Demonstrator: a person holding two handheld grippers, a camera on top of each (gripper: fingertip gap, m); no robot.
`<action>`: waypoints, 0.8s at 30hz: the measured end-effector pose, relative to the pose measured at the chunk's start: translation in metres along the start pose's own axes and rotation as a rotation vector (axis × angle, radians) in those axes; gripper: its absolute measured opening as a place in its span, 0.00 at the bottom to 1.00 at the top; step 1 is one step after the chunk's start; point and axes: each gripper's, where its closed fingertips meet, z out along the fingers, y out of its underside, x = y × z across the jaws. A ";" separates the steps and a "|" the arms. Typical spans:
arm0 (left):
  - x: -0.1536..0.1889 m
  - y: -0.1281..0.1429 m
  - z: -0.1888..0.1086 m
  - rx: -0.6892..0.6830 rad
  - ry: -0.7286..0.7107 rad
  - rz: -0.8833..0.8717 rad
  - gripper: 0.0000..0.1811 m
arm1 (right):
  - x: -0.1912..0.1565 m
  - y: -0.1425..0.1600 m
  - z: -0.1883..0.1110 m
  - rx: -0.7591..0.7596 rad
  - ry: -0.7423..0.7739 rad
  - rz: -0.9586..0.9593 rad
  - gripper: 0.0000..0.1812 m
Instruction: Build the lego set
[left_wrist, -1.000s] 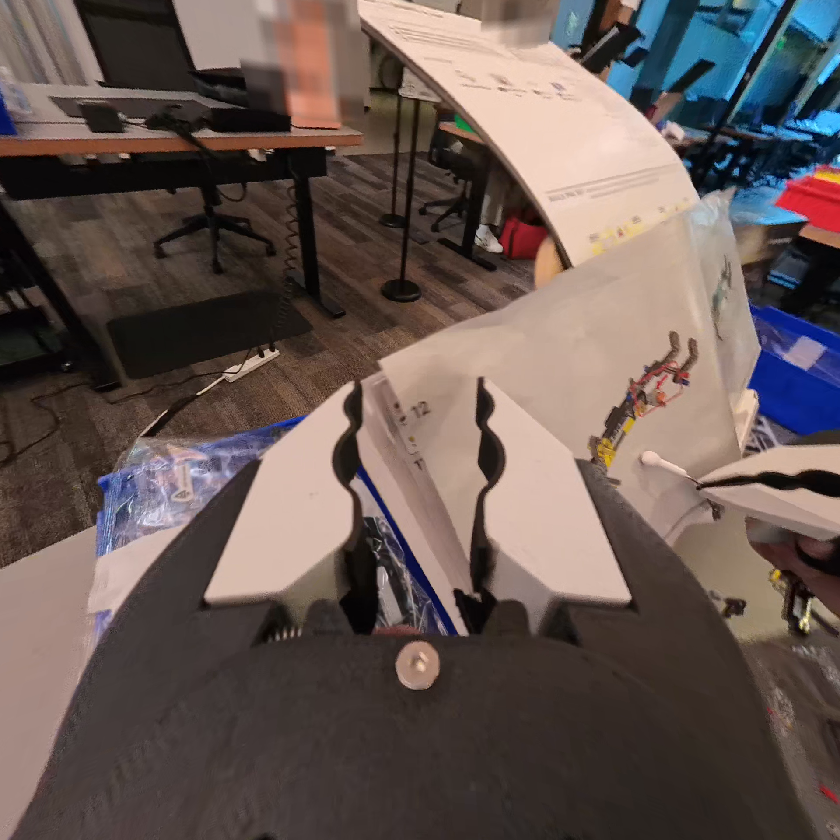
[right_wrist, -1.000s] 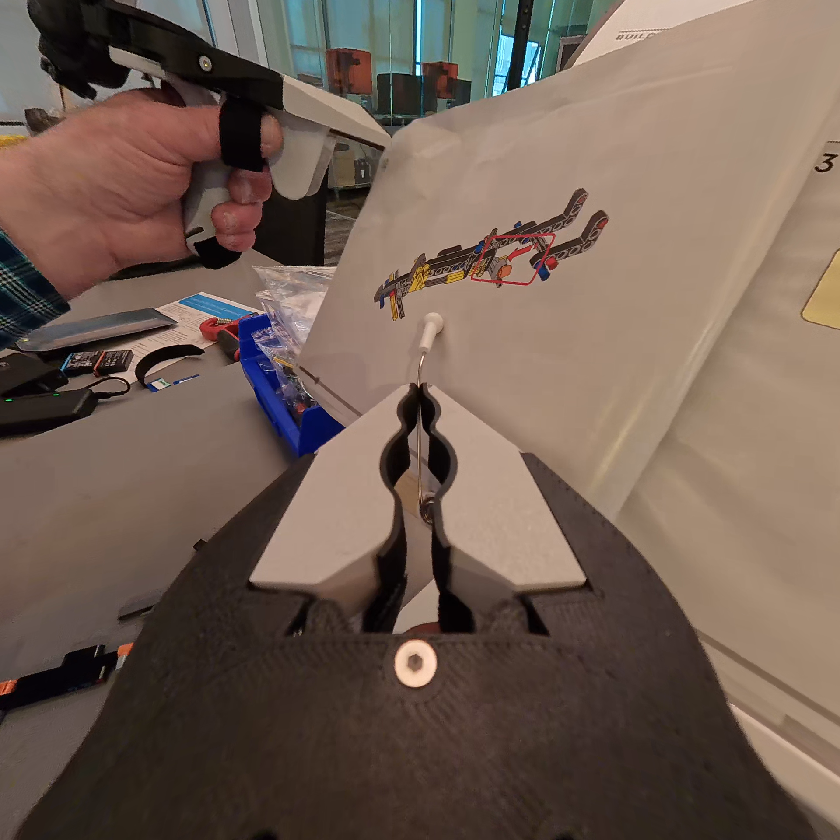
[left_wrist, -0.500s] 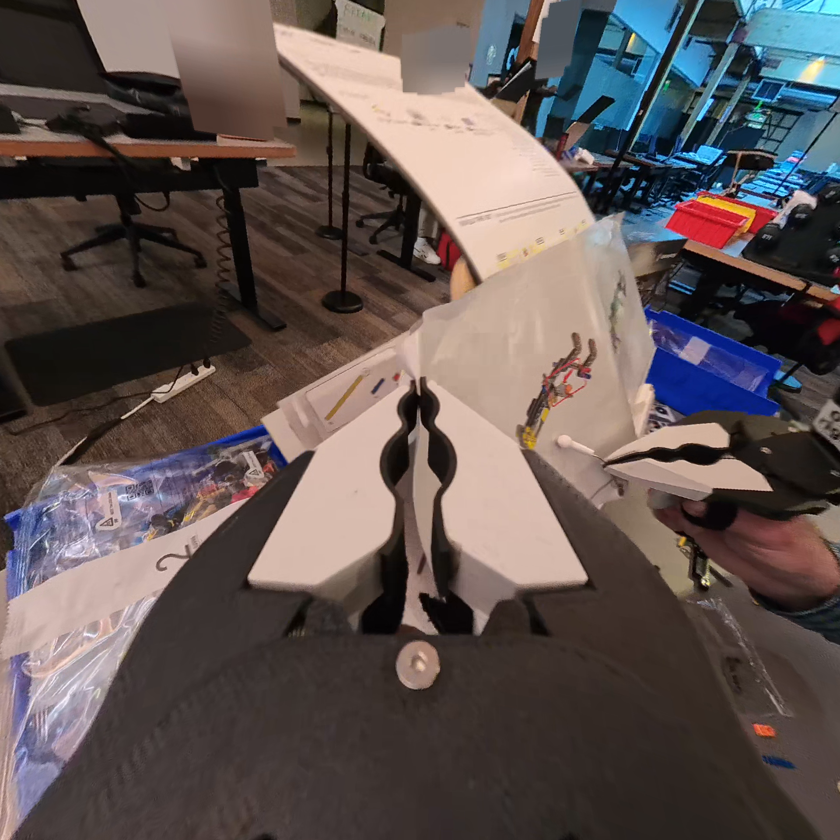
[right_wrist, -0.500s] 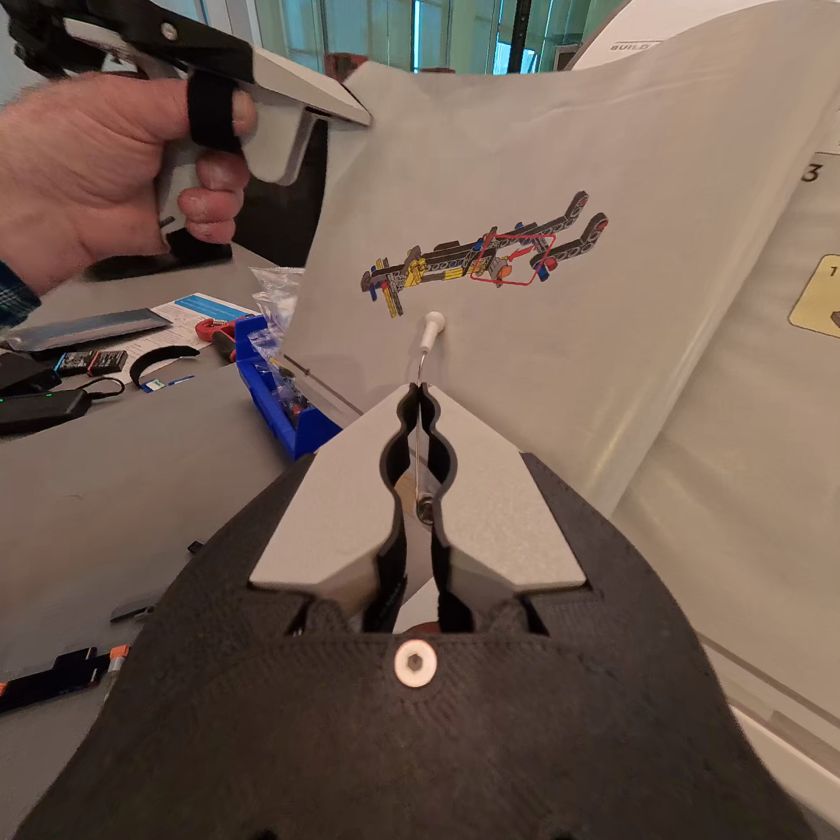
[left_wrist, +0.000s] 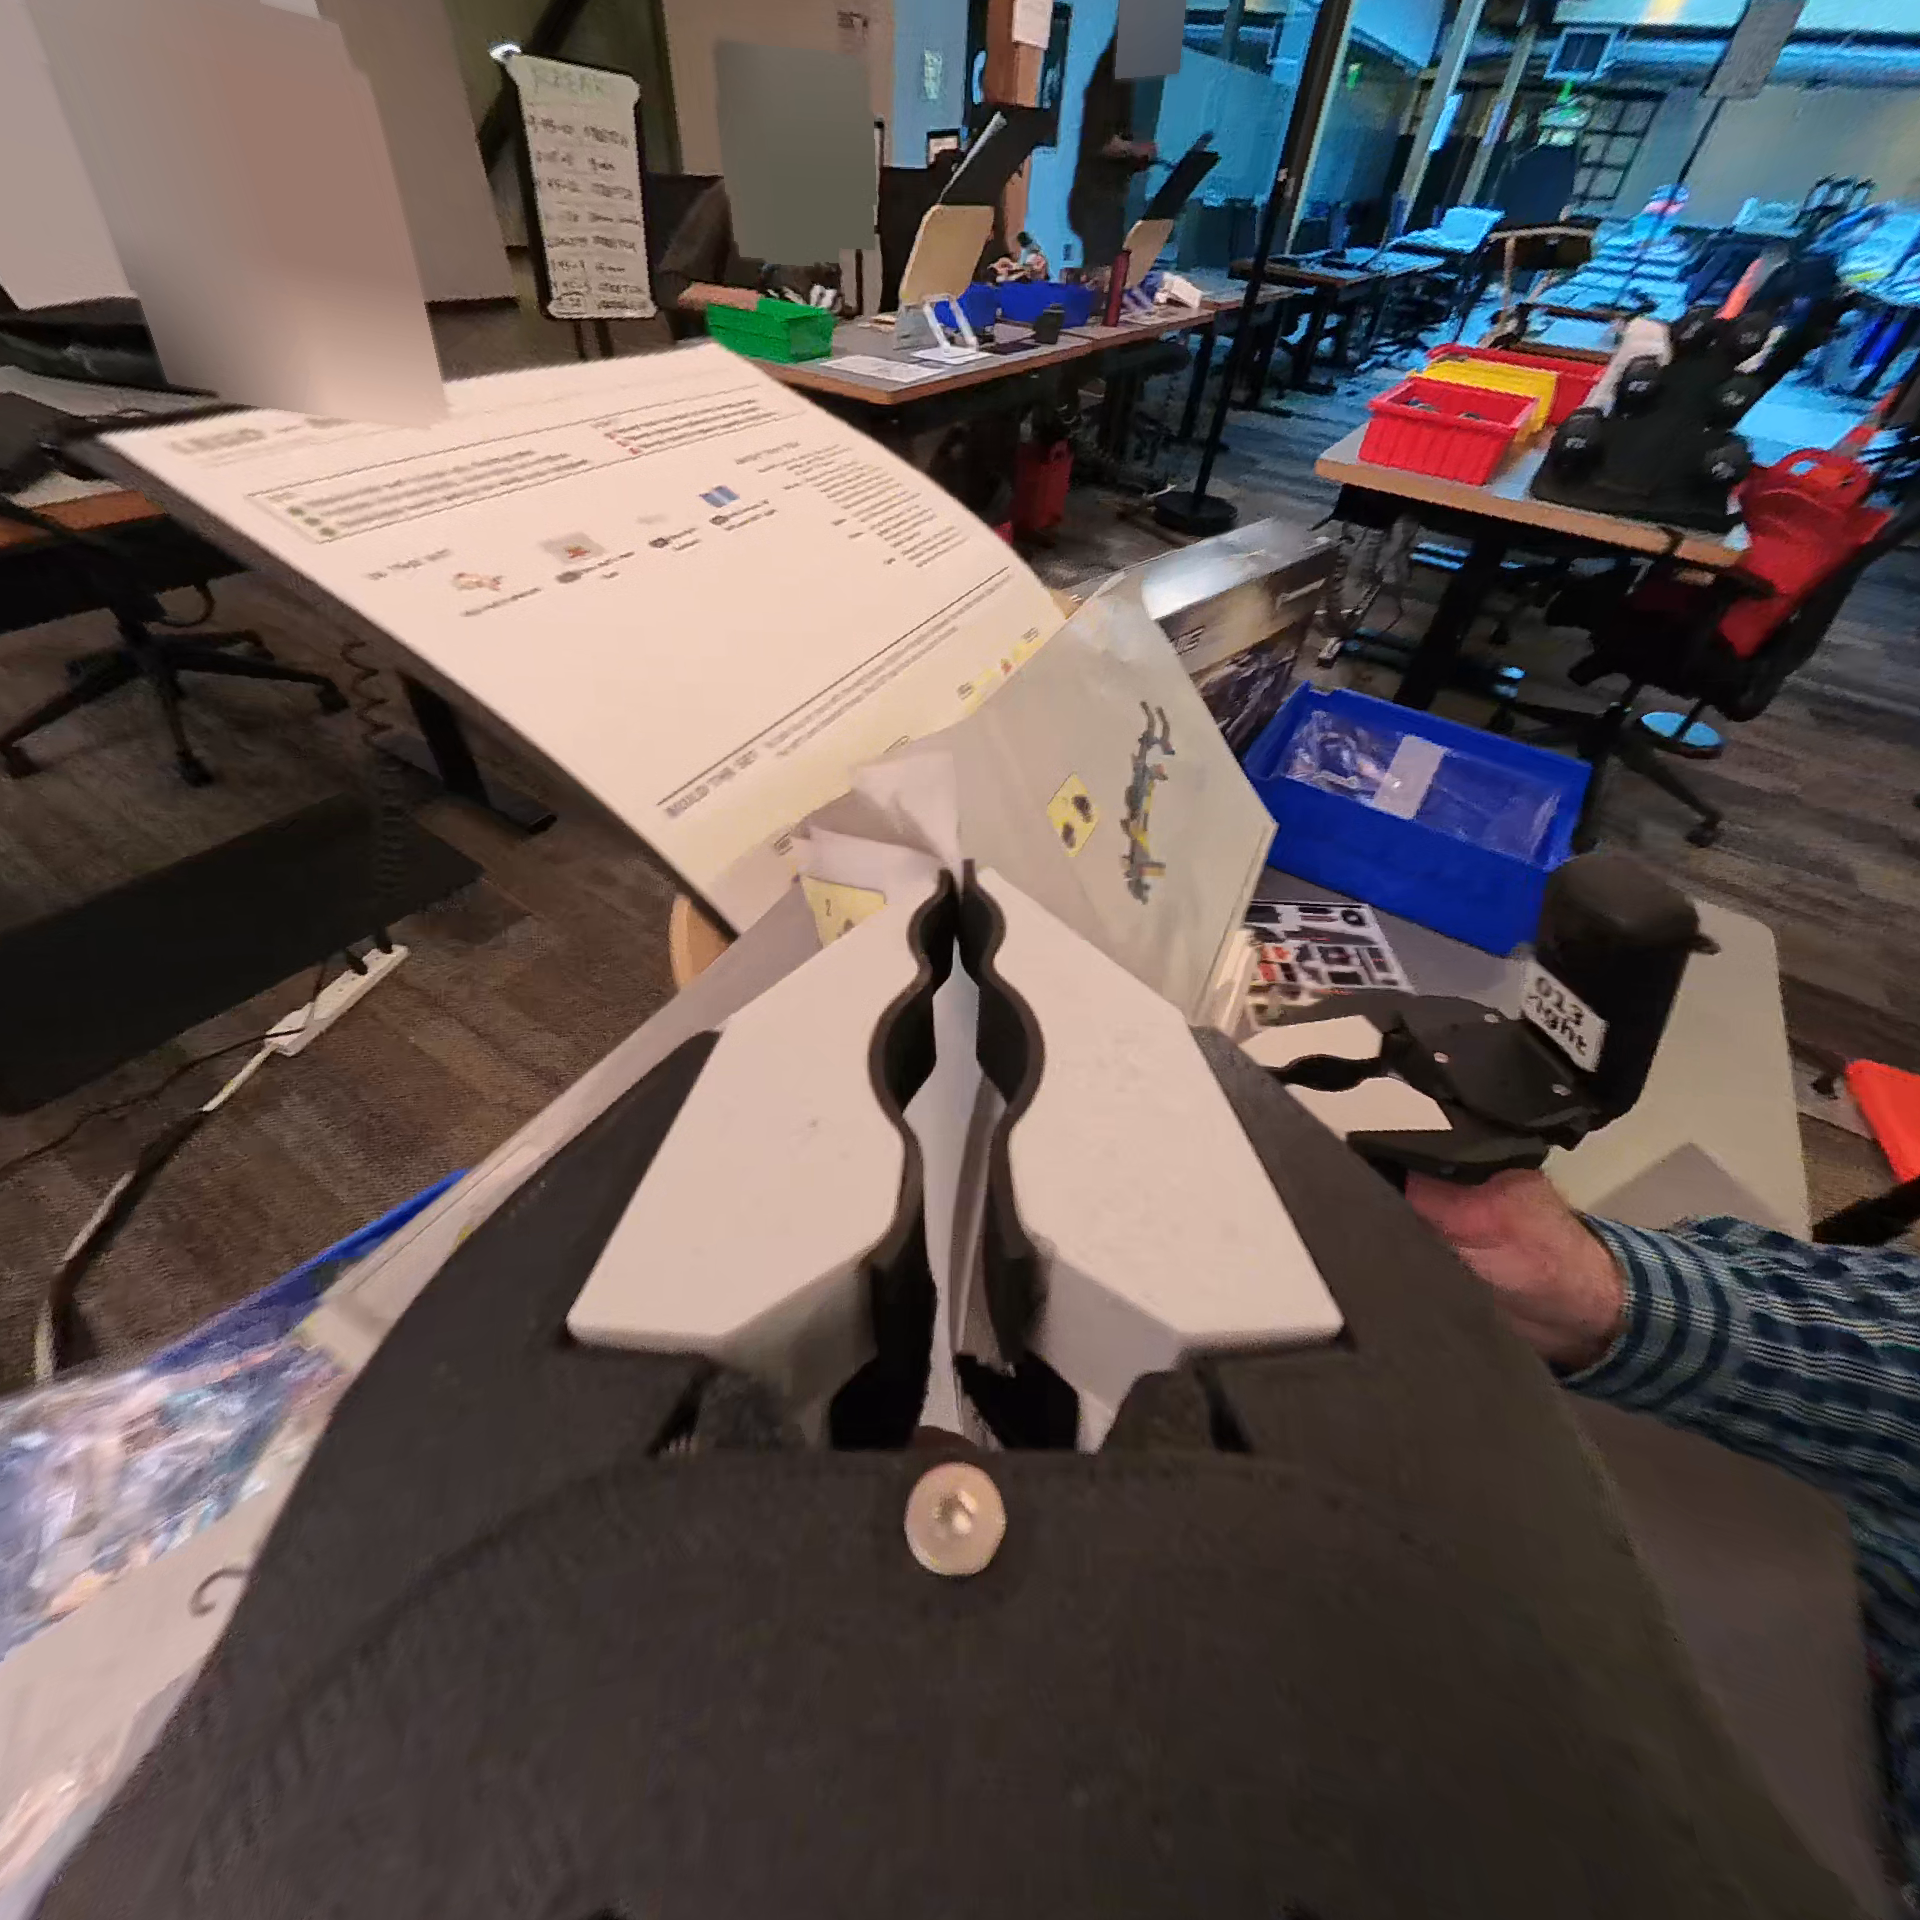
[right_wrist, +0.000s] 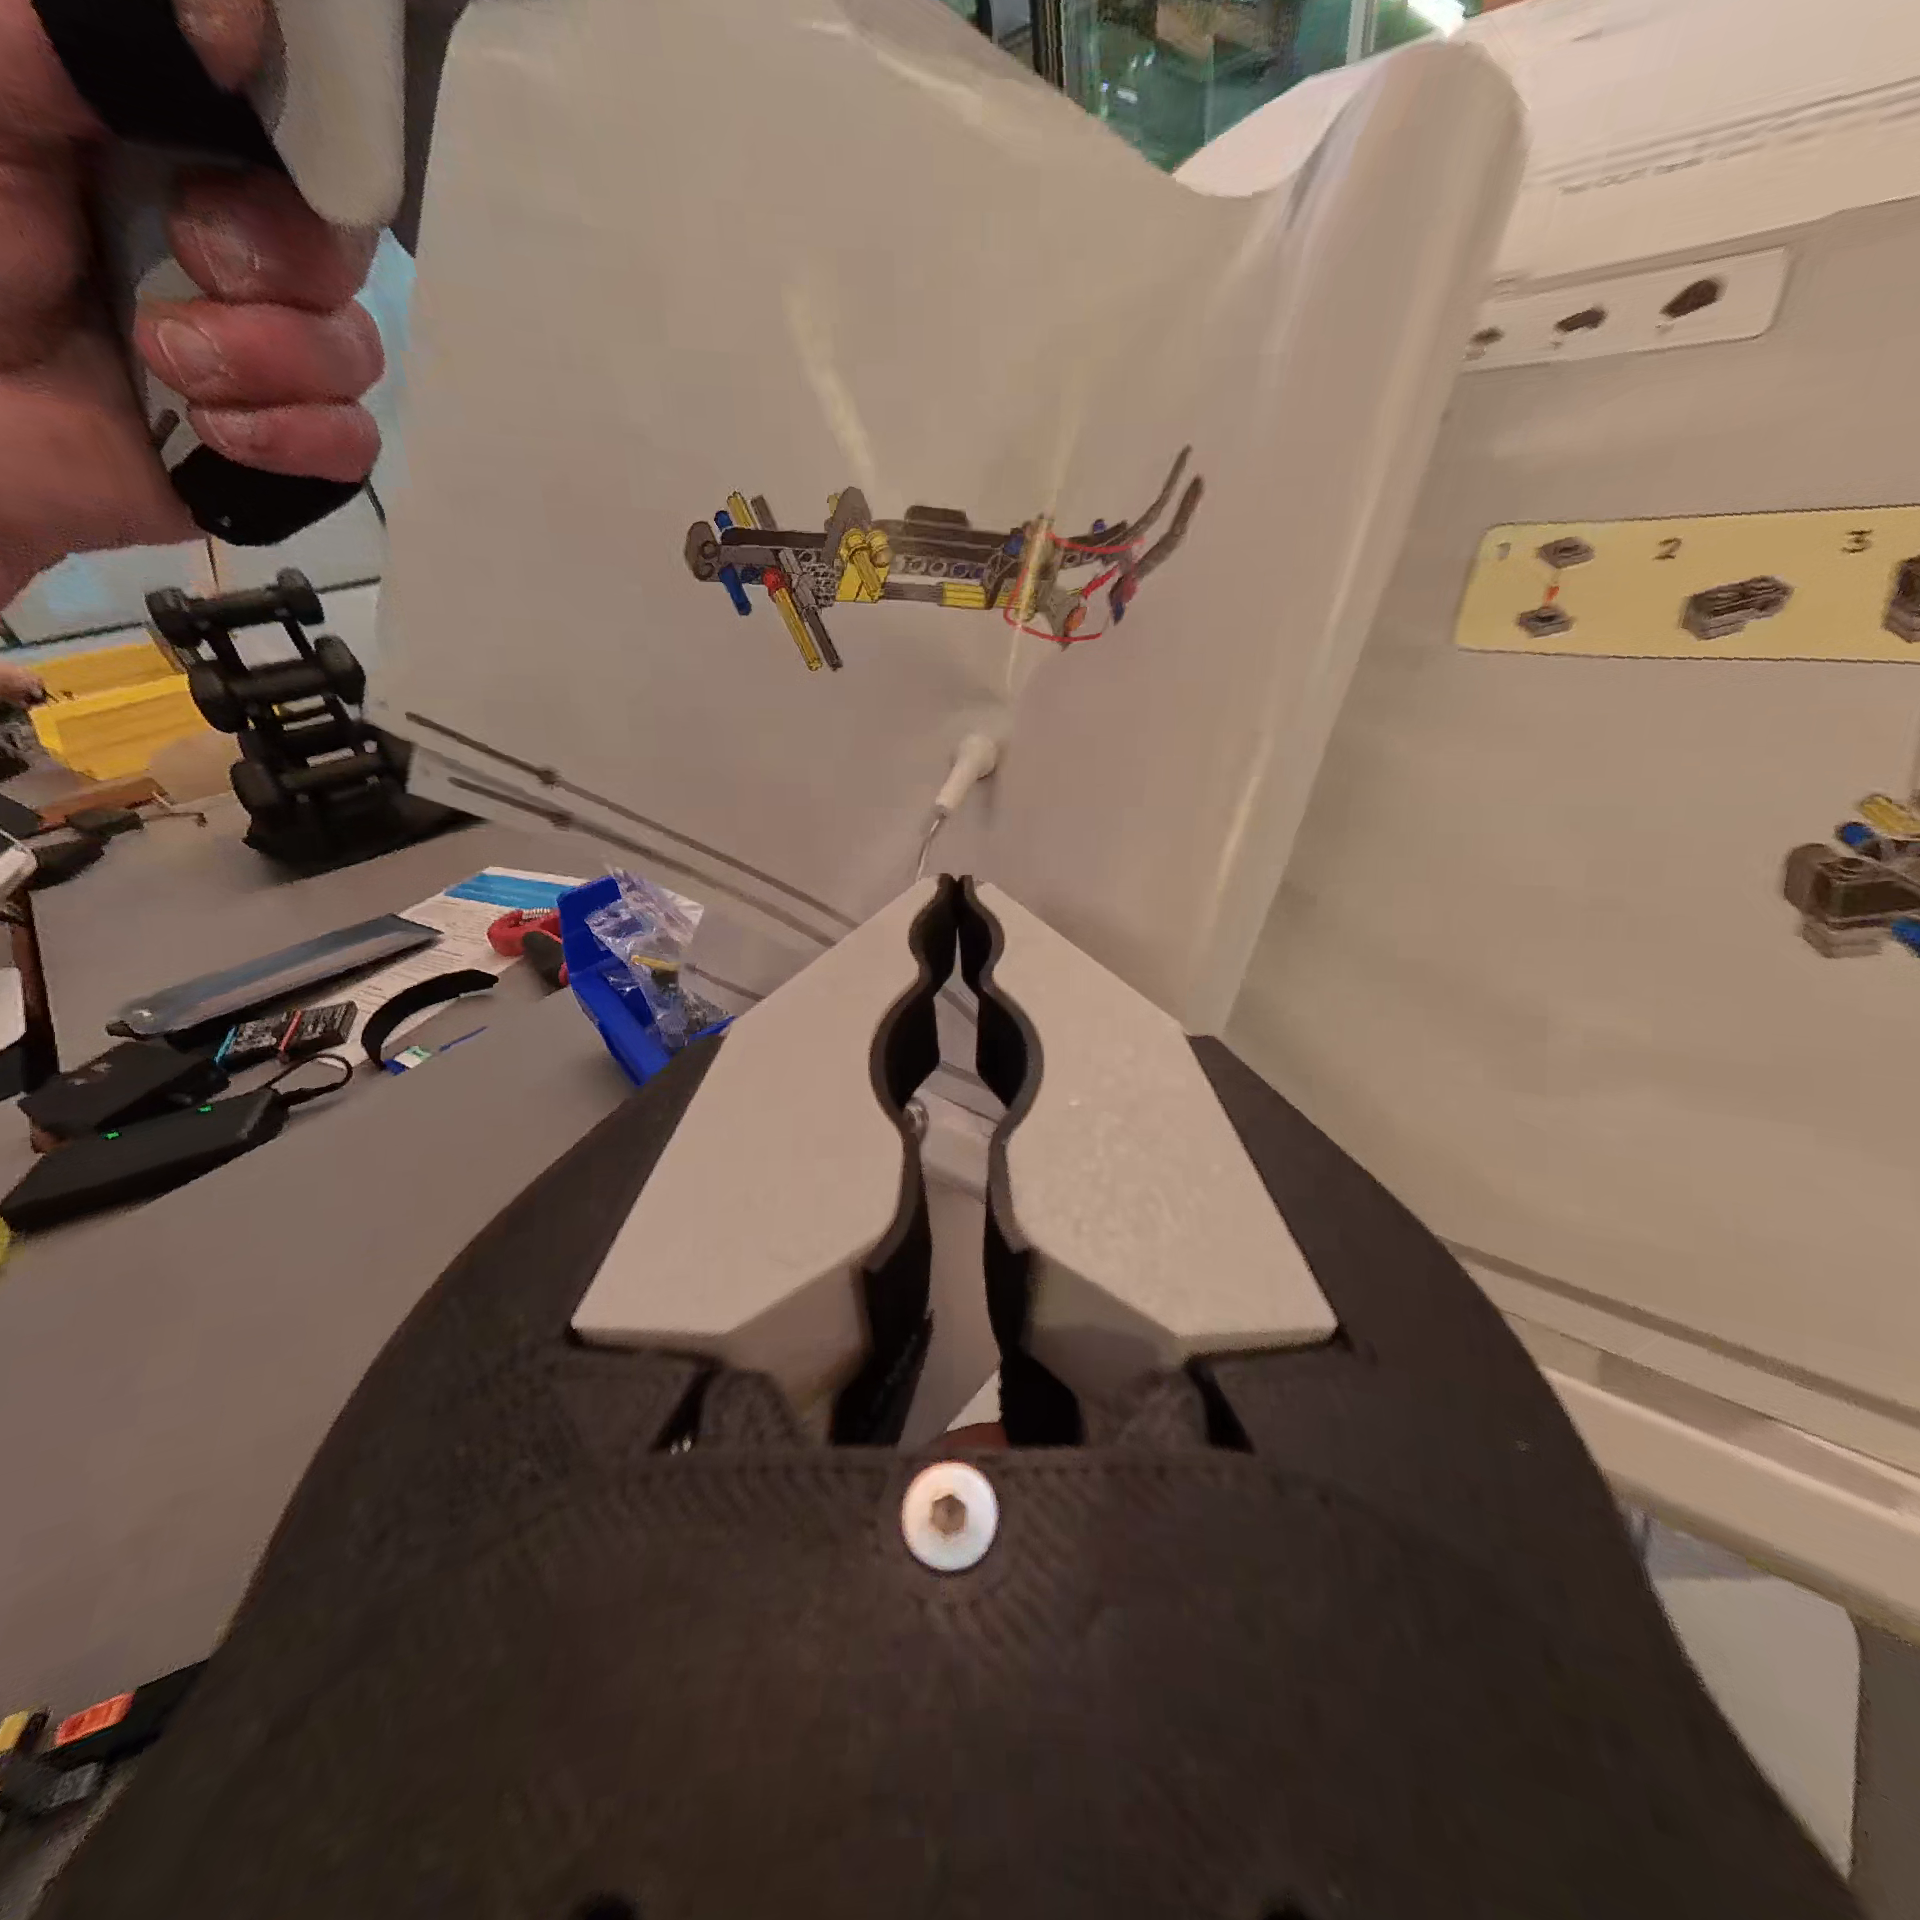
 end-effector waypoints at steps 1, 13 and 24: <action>0.003 -0.002 0.003 0.002 0.016 -0.011 0.00 | 0.003 -0.003 -0.004 0.012 0.002 0.000 0.00; 0.060 -0.020 0.051 -0.093 0.134 0.038 0.00 | -0.011 0.008 0.001 -0.097 -0.043 -0.158 0.04; 0.022 -0.008 0.012 -0.044 0.012 -0.006 0.00 | -0.012 0.022 0.027 -0.202 -0.023 -0.210 0.00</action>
